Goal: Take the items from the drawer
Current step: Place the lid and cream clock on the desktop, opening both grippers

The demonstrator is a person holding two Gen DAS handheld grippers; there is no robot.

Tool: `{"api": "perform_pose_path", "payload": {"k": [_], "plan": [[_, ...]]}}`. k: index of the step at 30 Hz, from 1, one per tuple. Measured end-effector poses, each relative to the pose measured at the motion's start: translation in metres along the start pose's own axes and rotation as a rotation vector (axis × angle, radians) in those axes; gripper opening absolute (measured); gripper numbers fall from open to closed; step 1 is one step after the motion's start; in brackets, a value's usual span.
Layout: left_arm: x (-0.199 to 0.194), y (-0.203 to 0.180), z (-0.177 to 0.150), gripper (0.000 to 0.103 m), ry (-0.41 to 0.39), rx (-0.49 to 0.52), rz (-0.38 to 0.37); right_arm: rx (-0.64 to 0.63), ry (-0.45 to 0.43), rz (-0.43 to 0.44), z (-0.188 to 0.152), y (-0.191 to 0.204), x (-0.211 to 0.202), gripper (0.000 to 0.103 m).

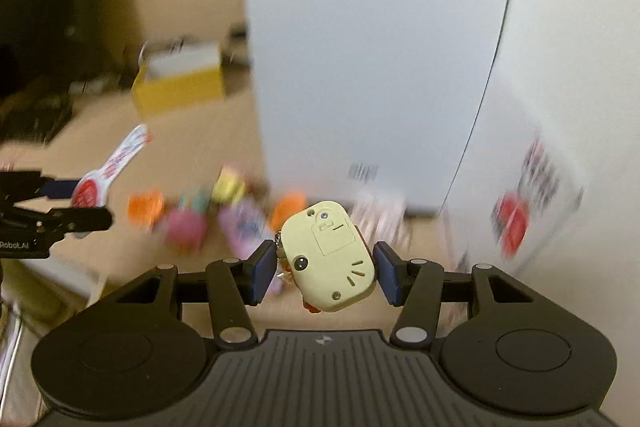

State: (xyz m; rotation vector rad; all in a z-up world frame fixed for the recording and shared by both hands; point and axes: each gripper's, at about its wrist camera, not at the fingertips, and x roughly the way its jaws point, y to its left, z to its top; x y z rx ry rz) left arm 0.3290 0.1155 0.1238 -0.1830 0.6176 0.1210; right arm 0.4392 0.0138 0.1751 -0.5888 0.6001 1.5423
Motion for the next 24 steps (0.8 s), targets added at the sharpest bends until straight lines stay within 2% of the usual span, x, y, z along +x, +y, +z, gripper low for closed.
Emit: {"api": "perform_pose_path", "payload": {"k": [3,5,9,14,17,21,24], "plan": [[0.013,0.024,0.002,0.065,0.016,-0.052,0.071,0.011,-0.033,-0.028,0.023,-0.007,0.018,0.053],[0.028,0.033,-0.003,0.065,0.041,-0.079,0.092,0.022,-0.026,-0.027,0.031,-0.01,0.038,0.053],[0.048,0.042,-0.011,0.065,0.084,-0.109,0.064,0.037,0.032,0.001,0.038,-0.013,0.083,0.053],[0.084,0.048,-0.019,0.065,0.148,-0.094,0.101,0.044,0.113,0.019,0.033,-0.011,0.145,0.053],[0.1,0.05,-0.024,0.065,0.179,-0.083,0.102,0.06,0.137,0.034,0.031,-0.011,0.164,0.053],[0.112,0.051,-0.028,0.065,0.166,-0.094,0.071,0.093,0.157,0.05,0.024,-0.014,0.187,0.054],[0.118,0.055,-0.031,0.066,0.156,-0.11,0.038,0.071,0.162,0.051,0.017,-0.013,0.196,0.053]]}}
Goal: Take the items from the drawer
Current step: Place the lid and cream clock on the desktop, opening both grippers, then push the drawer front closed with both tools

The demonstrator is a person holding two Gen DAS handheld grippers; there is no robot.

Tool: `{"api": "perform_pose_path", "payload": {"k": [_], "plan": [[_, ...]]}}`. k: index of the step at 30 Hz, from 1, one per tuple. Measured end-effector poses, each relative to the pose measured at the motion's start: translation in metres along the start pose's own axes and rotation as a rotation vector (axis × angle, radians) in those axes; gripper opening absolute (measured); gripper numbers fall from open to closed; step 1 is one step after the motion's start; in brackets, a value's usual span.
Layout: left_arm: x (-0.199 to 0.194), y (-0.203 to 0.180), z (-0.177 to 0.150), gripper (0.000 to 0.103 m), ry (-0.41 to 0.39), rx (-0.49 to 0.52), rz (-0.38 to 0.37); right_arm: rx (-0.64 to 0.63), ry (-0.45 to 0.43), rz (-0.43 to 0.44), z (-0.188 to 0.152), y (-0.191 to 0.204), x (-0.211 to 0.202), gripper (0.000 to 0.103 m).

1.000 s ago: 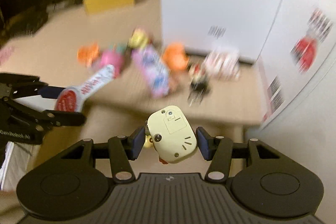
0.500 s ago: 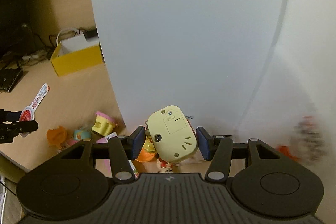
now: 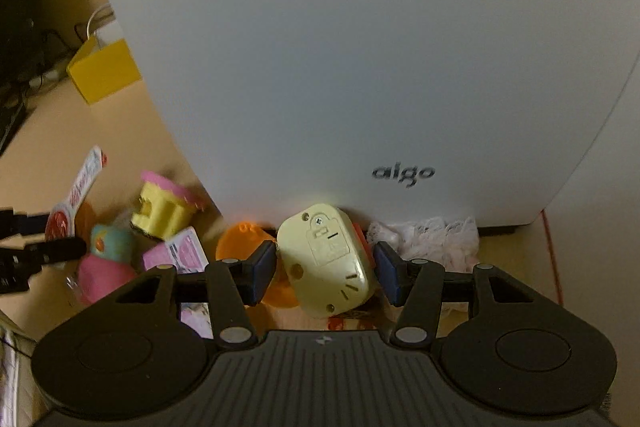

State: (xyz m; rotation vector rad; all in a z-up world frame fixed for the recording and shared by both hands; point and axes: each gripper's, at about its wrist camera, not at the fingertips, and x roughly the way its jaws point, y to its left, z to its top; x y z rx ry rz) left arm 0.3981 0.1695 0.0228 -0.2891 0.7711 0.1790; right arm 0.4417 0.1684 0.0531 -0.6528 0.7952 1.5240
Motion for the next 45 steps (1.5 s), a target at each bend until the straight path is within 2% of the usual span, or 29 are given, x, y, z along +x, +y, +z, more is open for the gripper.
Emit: {"api": "perform_pose_path", "payload": {"k": [4,10,13,17,23,27,34,38,45], "plan": [[0.006,0.004,-0.004,0.063,0.021,-0.019,0.018,-0.03,0.013,-0.031,-0.003,0.0,0.01,0.053],[-0.001,0.012,-0.005,0.06,-0.021,-0.067,0.047,-0.037,0.007,-0.045,-0.004,-0.004,0.013,0.053],[-0.012,0.016,-0.003,0.06,-0.056,-0.089,0.054,-0.043,0.002,-0.05,-0.004,-0.004,0.011,0.059],[-0.033,0.02,0.001,0.06,-0.101,-0.103,0.061,-0.028,-0.048,-0.039,-0.007,-0.006,-0.005,0.07],[-0.071,0.031,-0.009,0.06,-0.176,-0.176,0.142,-0.022,-0.122,-0.047,-0.022,-0.008,-0.039,0.07],[-0.093,0.03,-0.031,0.06,-0.164,-0.178,0.16,-0.035,-0.154,-0.053,-0.047,-0.003,-0.06,0.073],[-0.125,0.012,-0.099,0.06,-0.088,-0.146,0.136,-0.116,-0.088,-0.029,-0.11,0.028,-0.104,0.073],[-0.147,-0.001,-0.139,0.06,-0.051,-0.13,0.107,-0.126,-0.049,-0.028,-0.139,0.026,-0.118,0.073],[-0.182,-0.027,-0.187,0.06,0.004,-0.101,0.047,-0.135,0.076,0.131,-0.187,0.045,-0.142,0.073]]}}
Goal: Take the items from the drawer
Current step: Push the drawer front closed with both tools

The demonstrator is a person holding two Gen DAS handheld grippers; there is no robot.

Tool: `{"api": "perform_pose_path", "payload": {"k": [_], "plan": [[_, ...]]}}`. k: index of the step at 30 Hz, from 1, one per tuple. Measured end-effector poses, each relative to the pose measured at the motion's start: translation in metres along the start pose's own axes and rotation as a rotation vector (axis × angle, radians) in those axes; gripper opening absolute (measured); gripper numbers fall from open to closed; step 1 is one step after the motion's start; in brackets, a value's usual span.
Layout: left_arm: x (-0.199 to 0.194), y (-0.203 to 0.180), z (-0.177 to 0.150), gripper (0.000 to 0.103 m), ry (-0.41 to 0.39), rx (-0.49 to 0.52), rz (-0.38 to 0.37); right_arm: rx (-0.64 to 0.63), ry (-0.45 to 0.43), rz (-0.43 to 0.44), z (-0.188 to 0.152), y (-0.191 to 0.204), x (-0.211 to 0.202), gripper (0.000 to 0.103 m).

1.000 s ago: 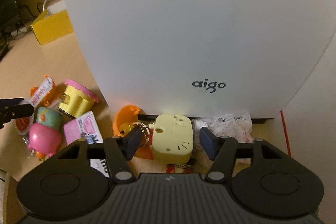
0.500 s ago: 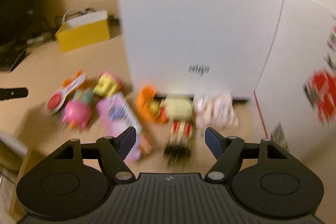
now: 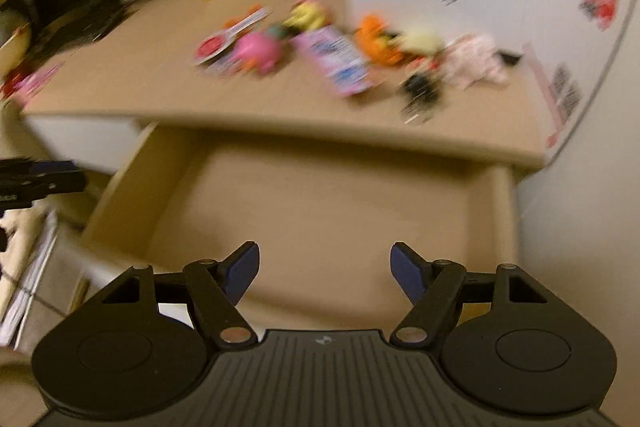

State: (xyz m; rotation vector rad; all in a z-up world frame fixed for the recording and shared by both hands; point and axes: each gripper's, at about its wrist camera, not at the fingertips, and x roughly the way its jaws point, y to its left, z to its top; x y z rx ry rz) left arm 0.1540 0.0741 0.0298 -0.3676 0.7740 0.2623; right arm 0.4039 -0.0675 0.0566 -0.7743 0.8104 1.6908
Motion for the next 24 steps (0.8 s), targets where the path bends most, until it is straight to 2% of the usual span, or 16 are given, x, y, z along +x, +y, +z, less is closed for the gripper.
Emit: {"api": "perform_pose_path", "payload": {"k": [6,10,12,17,19,22,24], "plan": [[-0.009,-0.024,-0.03,0.06,0.034,-0.001,-0.065,-0.032,0.1,0.087,-0.033,0.035,0.006,0.07],[-0.01,-0.038,-0.046,0.06,0.062,-0.001,-0.095,-0.094,0.102,0.102,-0.05,0.052,0.005,0.07],[-0.009,-0.045,-0.052,0.06,0.074,0.003,-0.093,-0.12,0.096,0.1,-0.054,0.057,0.003,0.07],[-0.006,-0.058,-0.066,0.06,0.055,-0.005,-0.047,-0.079,0.1,0.147,-0.067,0.054,0.002,0.07],[-0.003,-0.061,-0.069,0.06,0.045,-0.017,-0.012,-0.077,0.104,0.125,-0.075,0.054,0.004,0.07],[0.005,-0.064,-0.07,0.059,0.031,-0.026,0.033,-0.05,0.094,-0.008,-0.09,0.052,0.01,0.064],[0.014,-0.066,-0.069,0.059,0.054,-0.026,0.035,-0.009,0.066,-0.085,-0.097,0.044,0.012,0.059]]}}
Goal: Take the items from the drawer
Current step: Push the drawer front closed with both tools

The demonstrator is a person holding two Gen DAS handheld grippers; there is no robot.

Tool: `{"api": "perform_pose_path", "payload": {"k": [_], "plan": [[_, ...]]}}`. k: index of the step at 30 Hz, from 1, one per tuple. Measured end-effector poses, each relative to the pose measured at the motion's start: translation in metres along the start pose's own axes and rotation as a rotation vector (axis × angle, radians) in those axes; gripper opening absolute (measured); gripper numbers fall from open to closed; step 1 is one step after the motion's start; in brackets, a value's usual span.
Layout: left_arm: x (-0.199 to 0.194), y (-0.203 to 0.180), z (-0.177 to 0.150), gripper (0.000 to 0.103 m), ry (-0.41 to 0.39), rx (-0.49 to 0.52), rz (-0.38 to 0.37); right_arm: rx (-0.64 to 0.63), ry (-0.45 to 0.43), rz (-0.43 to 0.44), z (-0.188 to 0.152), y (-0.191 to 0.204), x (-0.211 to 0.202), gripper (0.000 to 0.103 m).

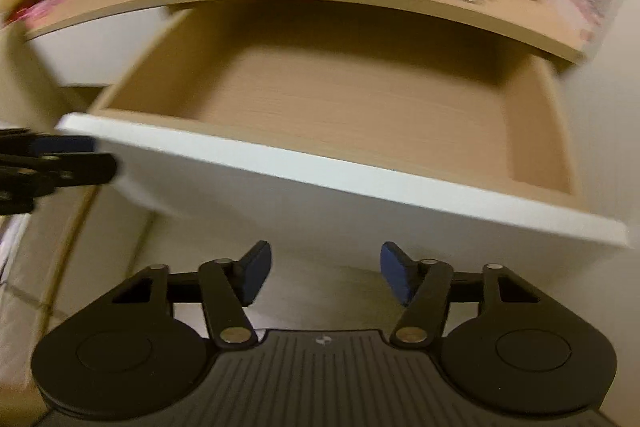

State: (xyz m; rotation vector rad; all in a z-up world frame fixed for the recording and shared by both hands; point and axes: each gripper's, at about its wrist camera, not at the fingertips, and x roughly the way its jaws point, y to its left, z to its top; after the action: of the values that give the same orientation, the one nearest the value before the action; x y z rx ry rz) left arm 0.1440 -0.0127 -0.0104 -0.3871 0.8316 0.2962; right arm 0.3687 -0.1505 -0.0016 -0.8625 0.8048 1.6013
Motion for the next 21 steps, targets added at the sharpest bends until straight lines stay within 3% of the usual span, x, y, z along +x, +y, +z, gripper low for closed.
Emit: {"api": "perform_pose_path", "payload": {"k": [4,7,12,21], "plan": [[0.008,-0.002,0.002,0.059,0.0,-0.016,0.016,0.134,-0.053,-0.091,0.001,-0.026,0.005,0.057],[0.014,0.002,0.01,0.059,-0.011,-0.057,0.021,0.256,-0.018,-0.044,0.01,-0.047,0.014,0.056],[0.031,0.004,0.027,0.059,-0.032,-0.075,0.046,0.203,-0.085,-0.075,0.021,-0.04,0.019,0.056],[0.071,0.008,0.061,0.059,-0.071,-0.093,0.123,0.24,-0.173,-0.101,0.055,-0.038,0.043,0.056]]}}
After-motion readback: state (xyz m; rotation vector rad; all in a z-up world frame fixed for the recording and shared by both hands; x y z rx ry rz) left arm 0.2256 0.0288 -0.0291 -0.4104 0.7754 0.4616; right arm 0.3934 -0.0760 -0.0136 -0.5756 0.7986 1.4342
